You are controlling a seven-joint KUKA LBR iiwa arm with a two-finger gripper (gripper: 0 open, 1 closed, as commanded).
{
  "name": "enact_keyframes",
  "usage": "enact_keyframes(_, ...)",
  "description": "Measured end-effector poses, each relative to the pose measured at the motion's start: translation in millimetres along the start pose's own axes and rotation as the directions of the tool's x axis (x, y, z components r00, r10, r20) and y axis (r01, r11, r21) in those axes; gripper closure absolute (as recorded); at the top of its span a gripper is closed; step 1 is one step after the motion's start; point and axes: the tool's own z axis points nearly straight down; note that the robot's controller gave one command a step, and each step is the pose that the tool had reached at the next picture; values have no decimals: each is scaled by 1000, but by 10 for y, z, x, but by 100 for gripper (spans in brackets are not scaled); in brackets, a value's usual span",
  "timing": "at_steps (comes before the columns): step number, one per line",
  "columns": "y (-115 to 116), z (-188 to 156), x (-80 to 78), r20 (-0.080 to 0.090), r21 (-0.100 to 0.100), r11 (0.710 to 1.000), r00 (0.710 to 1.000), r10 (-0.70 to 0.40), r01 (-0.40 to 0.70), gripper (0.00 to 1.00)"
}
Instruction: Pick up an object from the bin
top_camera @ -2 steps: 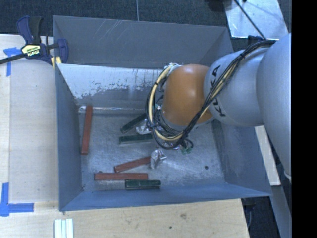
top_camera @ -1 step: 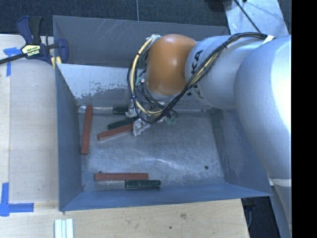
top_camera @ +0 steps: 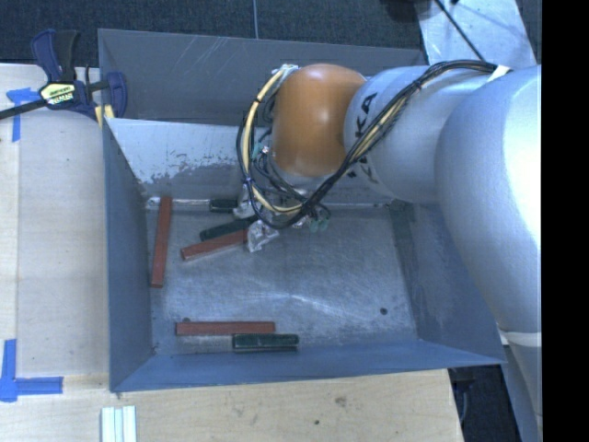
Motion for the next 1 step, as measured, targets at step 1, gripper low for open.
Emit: enact_keyframes(1, -9, -897, -42, -6, 0, 1000, 1000, 2, -2, 100)
